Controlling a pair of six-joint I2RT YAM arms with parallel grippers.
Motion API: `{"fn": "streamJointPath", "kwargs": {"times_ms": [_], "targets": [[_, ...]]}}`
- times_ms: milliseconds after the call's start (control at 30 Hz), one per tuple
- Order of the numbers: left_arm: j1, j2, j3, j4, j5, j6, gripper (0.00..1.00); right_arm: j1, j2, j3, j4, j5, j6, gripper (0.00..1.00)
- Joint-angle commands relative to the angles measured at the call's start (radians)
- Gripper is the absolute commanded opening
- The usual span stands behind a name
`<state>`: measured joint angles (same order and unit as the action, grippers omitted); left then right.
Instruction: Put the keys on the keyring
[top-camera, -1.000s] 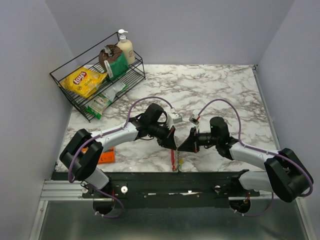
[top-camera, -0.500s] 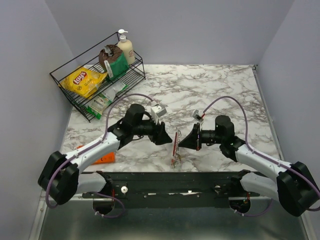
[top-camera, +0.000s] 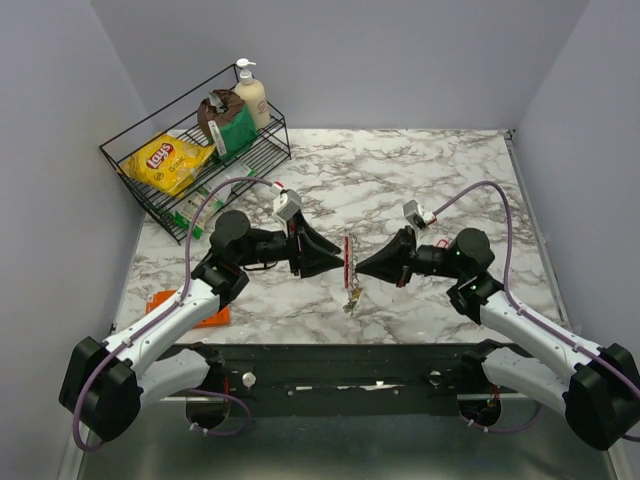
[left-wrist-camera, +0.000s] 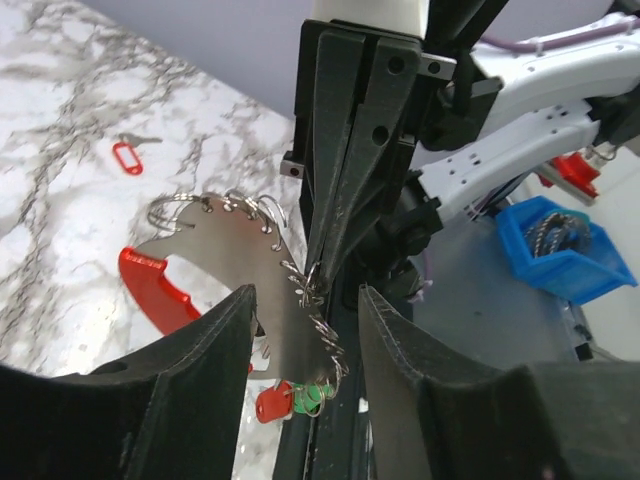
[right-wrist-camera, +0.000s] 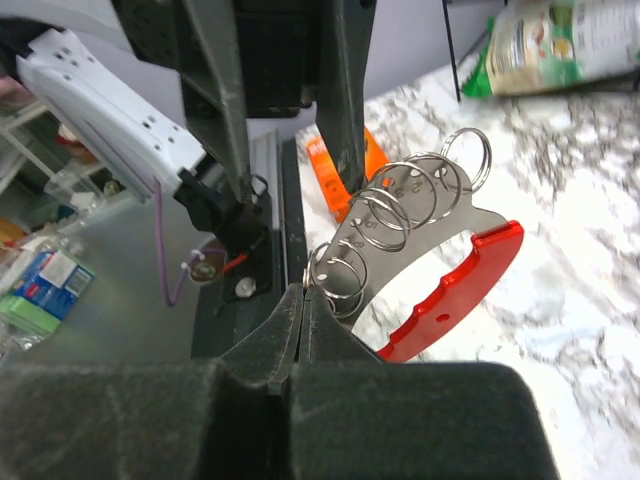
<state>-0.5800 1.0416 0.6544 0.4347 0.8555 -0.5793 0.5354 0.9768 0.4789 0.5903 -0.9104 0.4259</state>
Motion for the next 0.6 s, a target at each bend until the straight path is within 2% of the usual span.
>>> {"fn": "streamJointPath", "kwargs": {"times_ms": [0, 100, 367, 567], "targets": [[-0.001, -0.012, -0.009, 0.2, 0.05, -0.132, 0.51, 0.003, -0.01, -0.016, 0.325, -0.018, 0.149, 0.01], [-0.004, -0.012, -0.024, 0.283, 0.036, -0.171, 0.49, 0.005, -0.003, -0.014, 0.371, -0.007, 0.185, 0.01], [-0.038, 0.024, -0.006, 0.303, 0.013, -0.172, 0.45, 0.005, -0.012, -0.008, 0.381, 0.005, 0.203, 0.01], [-0.072, 0.074, 0.017, 0.299, 0.011, -0.166, 0.37, 0.005, -0.015, -0.011, 0.384, 0.013, 0.208, 0.01]]}}
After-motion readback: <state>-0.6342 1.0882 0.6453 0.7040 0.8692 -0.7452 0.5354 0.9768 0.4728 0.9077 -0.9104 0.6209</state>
